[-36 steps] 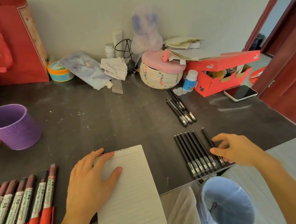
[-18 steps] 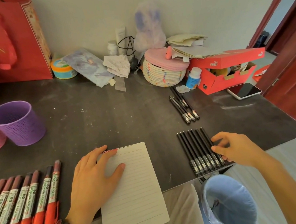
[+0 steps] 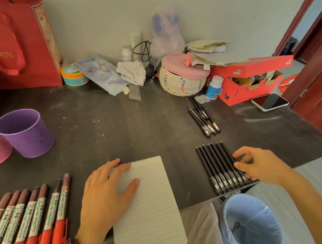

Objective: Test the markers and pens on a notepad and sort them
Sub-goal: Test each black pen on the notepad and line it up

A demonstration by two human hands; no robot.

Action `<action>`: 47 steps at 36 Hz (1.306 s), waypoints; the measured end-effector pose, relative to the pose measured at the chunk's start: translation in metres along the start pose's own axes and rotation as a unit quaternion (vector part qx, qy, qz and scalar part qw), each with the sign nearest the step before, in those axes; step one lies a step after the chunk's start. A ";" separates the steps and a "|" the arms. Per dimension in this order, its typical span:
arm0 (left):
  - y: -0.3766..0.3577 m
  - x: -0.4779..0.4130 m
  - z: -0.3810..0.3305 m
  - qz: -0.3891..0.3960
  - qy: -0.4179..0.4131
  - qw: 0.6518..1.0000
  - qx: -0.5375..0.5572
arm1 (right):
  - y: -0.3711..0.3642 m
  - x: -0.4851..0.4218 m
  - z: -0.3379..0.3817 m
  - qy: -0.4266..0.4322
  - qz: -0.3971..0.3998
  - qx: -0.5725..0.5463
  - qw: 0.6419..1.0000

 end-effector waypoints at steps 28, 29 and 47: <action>0.000 0.003 0.000 -0.034 -0.022 0.999 0.004 | 0.009 -0.088 0.099 0.006 -0.141 0.127 0.982; 0.001 0.003 0.000 -0.038 -0.023 0.999 0.005 | 0.007 -0.091 0.102 -0.002 -0.141 0.144 0.980; 0.003 0.002 -0.002 -0.053 -0.018 0.998 0.011 | -0.014 -0.048 0.150 0.037 -0.126 -0.250 0.959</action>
Point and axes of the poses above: each hand's wrist, its own x-axis away from the middle knuckle, its own y-axis out of the back of the hand, z = x × y, the point moved 6 cm from there along -x, towards the middle knuckle, and after that the axes turned 1 degree about x, right-handed, at the moved point
